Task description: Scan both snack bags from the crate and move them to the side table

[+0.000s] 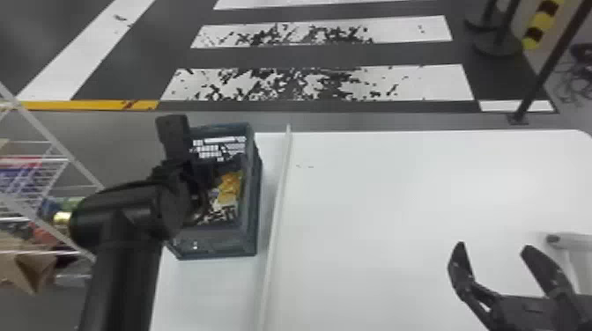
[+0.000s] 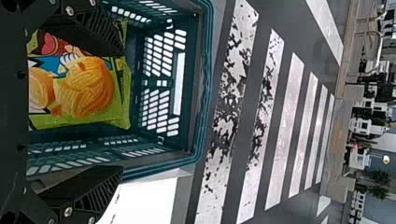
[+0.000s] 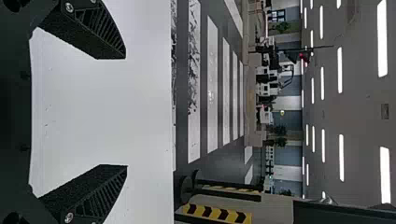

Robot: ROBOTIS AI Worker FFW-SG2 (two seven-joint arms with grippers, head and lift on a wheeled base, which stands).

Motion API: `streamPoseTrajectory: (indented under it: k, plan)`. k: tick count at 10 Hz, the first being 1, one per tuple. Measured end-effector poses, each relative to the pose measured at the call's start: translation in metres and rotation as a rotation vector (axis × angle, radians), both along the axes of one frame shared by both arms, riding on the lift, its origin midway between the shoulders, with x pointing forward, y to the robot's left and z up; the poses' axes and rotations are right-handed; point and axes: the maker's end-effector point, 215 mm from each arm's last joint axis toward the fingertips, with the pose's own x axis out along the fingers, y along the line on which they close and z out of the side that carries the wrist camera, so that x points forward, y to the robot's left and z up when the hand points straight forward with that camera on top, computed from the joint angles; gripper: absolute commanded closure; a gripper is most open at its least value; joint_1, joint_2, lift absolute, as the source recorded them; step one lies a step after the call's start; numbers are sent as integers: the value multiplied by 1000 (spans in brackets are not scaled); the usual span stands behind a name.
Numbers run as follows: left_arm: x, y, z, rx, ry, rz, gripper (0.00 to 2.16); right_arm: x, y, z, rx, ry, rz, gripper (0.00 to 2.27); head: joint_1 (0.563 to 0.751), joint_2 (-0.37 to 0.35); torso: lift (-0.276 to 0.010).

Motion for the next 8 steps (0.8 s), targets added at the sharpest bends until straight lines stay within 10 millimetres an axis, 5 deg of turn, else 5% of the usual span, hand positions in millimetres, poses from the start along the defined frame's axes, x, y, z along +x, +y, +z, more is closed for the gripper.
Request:
streamPoseTrajectory:
  k: [8]
  plan:
    - [-15,29,-21,-4,46,21,157,1,1,-13,0,30,2,90,695,169,-29]
